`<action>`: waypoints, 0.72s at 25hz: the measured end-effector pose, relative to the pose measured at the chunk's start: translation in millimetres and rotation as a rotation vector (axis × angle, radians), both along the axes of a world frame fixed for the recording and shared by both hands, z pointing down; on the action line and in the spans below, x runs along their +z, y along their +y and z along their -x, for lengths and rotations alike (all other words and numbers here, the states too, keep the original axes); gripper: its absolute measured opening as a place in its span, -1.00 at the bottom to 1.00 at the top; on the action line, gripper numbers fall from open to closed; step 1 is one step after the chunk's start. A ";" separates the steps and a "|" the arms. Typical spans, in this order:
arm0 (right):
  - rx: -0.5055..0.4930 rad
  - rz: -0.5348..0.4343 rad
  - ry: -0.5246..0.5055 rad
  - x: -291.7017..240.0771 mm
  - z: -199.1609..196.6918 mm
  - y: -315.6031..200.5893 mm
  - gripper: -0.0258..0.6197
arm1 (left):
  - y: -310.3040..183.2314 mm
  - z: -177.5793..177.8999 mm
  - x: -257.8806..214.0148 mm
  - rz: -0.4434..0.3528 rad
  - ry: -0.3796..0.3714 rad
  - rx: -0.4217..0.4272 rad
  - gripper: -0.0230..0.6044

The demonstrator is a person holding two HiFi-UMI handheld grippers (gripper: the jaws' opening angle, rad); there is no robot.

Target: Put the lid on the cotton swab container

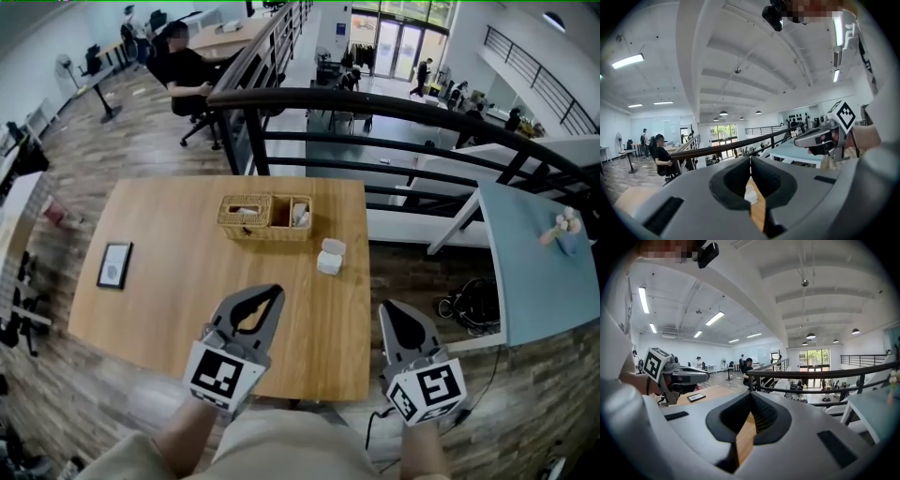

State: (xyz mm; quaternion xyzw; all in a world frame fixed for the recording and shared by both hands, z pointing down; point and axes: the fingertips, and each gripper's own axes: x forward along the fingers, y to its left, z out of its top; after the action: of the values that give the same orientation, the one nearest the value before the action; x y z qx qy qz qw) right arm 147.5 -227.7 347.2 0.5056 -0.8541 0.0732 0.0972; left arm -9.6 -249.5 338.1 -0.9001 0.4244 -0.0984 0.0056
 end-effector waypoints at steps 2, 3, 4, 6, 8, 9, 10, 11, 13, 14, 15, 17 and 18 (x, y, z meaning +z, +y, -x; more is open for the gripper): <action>0.004 0.025 -0.010 6.8 4.2 -7.3 -0.84 | -6.9 1.4 4.0 0.008 0.002 0.011 -0.84; 0.006 0.037 -0.012 10.6 5.7 -12.0 -0.84 | -10.4 1.6 6.0 0.015 0.004 0.015 -0.84; 0.009 0.048 -0.013 14.3 6.9 -18.0 -0.84 | -14.7 1.7 8.0 0.020 0.005 0.019 -0.84; 0.014 0.066 -0.011 21.4 9.4 -33.5 -0.84 | -26.0 2.4 12.7 0.026 0.005 0.028 -0.84; 0.020 0.079 -0.005 28.0 11.4 -53.1 -0.84 | -41.0 2.8 18.9 0.033 0.007 0.037 -0.84; 0.024 0.084 -0.001 31.5 11.8 -64.2 -0.84 | -49.5 2.4 22.3 0.036 0.010 0.041 -0.84; 0.027 0.090 0.003 35.6 11.9 -75.9 -0.84 | -58.3 1.6 25.6 0.036 0.012 0.046 -0.84; 0.030 0.097 0.006 40.3 11.9 -87.6 -0.84 | -67.2 0.6 29.1 0.032 0.011 0.052 -0.84; 0.039 0.113 0.008 51.4 11.2 -110.5 -0.84 | -84.6 -0.8 37.8 0.016 -0.016 0.062 -0.84; 0.045 0.123 0.008 57.8 10.8 -121.9 -0.84 | -93.5 -0.6 42.9 0.005 -0.041 0.062 -0.84; 0.051 0.132 0.009 64.9 10.5 -133.2 -0.84 | -102.7 0.0 48.2 -0.004 -0.064 0.059 -0.84; 0.059 0.147 0.015 81.0 9.6 -155.0 -0.84 | -120.6 -0.6 60.0 -0.004 -0.079 0.060 -0.84; 0.063 0.156 0.021 90.3 8.4 -165.3 -0.84 | -128.5 -2.5 67.1 0.003 -0.074 0.069 -0.84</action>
State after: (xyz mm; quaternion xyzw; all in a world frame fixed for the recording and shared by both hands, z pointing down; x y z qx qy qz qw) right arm 139.1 -393.0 437.4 0.5239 -0.8284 0.1373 0.1427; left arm -7.1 -378.0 405.2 -0.9099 0.3926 -0.1321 0.0232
